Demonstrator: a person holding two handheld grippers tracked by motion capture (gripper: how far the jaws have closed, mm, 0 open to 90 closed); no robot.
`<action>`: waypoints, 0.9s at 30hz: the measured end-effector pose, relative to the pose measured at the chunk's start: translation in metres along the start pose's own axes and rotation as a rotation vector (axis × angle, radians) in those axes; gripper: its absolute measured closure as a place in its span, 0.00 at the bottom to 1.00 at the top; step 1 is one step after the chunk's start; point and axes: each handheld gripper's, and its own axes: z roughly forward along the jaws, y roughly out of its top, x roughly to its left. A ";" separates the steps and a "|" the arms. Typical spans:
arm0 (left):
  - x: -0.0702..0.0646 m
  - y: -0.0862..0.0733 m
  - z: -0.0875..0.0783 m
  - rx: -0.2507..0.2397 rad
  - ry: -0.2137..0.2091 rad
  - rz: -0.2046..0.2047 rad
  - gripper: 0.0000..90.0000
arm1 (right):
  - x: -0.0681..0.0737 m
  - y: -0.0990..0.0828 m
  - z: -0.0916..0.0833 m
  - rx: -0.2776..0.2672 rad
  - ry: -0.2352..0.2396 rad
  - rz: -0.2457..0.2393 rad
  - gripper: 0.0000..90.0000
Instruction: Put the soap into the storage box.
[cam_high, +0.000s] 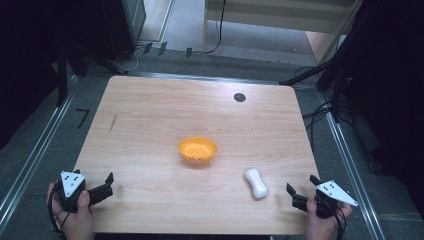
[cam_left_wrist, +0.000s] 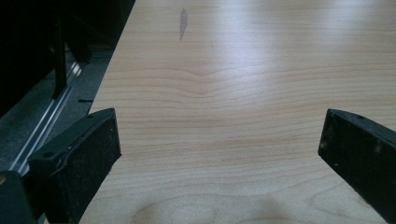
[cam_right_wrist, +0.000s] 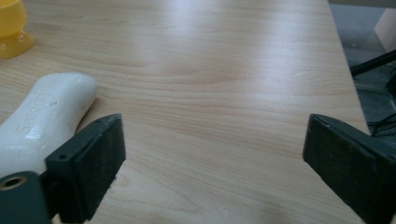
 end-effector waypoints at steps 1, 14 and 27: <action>0.000 0.000 0.000 0.001 0.001 0.000 0.00 | 0.001 0.000 -0.001 -0.015 -0.007 -0.012 0.08; -0.001 0.000 0.000 0.002 0.015 -0.001 0.00 | 0.006 0.000 0.001 0.013 -0.062 -0.035 0.03; -0.003 0.000 0.000 0.004 0.005 0.008 0.00 | 0.017 0.017 0.005 0.264 -0.061 -0.073 0.07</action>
